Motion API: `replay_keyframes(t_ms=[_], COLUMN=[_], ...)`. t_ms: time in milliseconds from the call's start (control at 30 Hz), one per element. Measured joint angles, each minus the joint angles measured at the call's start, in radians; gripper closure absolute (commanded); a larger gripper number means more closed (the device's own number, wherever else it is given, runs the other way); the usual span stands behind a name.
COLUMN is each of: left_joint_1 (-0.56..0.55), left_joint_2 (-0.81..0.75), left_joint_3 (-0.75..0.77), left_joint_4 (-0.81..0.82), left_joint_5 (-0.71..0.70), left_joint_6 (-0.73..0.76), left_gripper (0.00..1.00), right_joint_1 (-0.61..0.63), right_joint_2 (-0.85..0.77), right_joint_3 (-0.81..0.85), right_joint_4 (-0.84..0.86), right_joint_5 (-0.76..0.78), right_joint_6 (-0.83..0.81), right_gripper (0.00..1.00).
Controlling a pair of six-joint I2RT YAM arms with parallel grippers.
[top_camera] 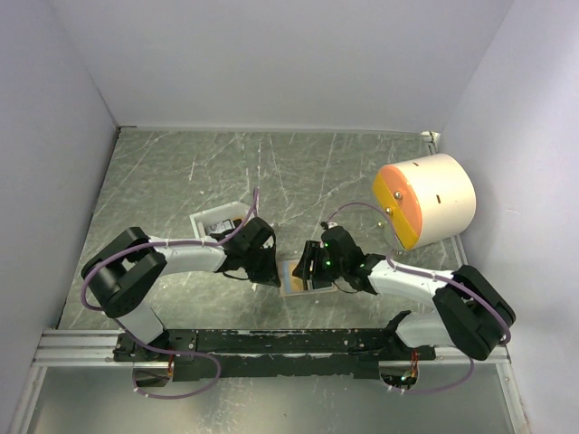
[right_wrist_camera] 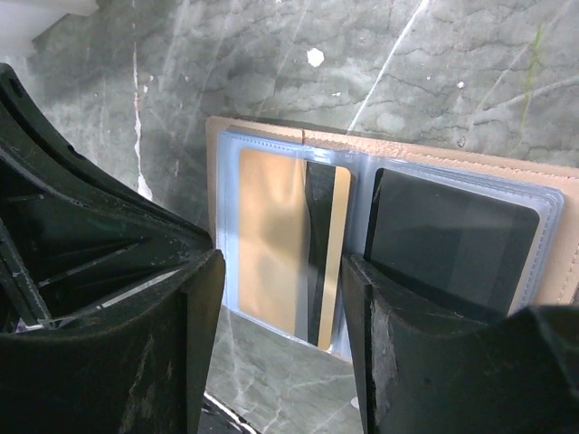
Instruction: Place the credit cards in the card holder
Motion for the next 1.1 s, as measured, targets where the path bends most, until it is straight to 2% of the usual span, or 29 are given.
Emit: replay_keyframes(t_ms=[100,167,333,467,1100], left_joint_1=[-0.001,-0.001,-0.001,-0.001,-0.001], left_joint_2=[0.001,0.001,0.001,0.001,0.002], left_joint_3=[0.0,0.0,0.0,0.0,0.0], left_joint_4=[0.005,0.005,0.005,0.005,0.005], left_joint_5=[0.001,0.001,0.001,0.001,0.001], left_joint_6=[-0.002,-0.005,-0.008,-0.009,-0.009], left_gripper=[0.93,0.93,0.93,0.93,0.93], right_joint_1=[0.002,0.002,0.002,0.002,0.003], right_joint_2=[-0.008,-0.023,-0.044,-0.043,0.011], right_joint_3=[0.023,0.036,0.06,0.06,0.026], right_joint_4=[-0.059,-0.1,-0.155,-0.161,-0.011], right_joint_5=[0.02,0.04,0.07,0.067,0.0], right_joint_6=[-0.014,-0.021,-0.032,-0.035,0.011], right_gripper=[0.37,0.36,0.45,0.45,0.39])
